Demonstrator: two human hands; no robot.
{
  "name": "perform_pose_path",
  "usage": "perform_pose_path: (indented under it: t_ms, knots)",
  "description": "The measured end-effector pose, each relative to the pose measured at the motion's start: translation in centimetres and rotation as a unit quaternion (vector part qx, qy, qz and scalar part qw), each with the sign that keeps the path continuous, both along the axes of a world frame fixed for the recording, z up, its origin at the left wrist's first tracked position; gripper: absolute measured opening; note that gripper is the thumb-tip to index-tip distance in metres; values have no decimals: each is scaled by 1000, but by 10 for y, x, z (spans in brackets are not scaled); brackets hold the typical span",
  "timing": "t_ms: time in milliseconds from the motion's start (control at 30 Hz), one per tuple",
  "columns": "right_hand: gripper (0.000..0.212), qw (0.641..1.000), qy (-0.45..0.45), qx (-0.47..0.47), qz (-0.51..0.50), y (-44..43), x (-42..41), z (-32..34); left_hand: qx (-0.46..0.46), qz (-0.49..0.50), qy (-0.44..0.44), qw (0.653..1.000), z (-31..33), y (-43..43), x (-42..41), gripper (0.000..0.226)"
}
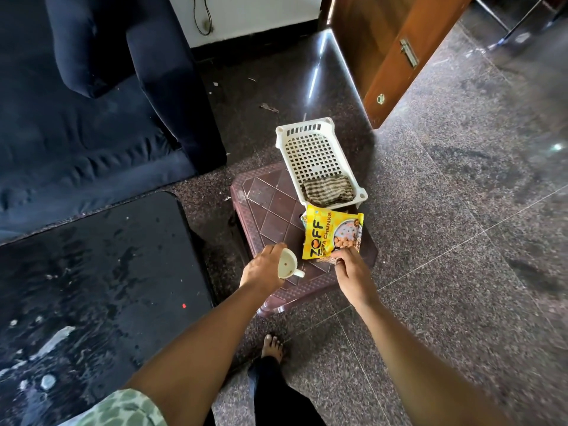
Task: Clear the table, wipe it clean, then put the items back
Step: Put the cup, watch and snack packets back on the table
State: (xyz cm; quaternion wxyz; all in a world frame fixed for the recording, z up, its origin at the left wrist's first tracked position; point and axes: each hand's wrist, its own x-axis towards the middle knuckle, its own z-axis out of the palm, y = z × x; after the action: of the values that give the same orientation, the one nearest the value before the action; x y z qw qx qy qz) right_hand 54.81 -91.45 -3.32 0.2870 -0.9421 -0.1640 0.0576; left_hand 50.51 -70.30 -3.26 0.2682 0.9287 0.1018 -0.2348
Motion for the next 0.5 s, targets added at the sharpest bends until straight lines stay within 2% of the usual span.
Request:
perform_pose_path:
  t_ms: [100, 233, 367, 500]
  knots:
    - [35, 999, 11, 25, -30, 7, 6, 9, 4, 1, 1, 1000, 2, 1, 0, 79]
    - [16, 997, 66, 33, -35, 17, 7, 19, -14, 26, -12, 999, 8, 3, -8, 77]
    - [17, 983, 162, 68, -56, 38, 2, 32, -36, 71, -39, 996, 26, 12, -22, 69]
    - [17, 972, 192, 122, -51, 81, -9, 48, -46, 128, -67, 988, 46, 41, -47, 70]
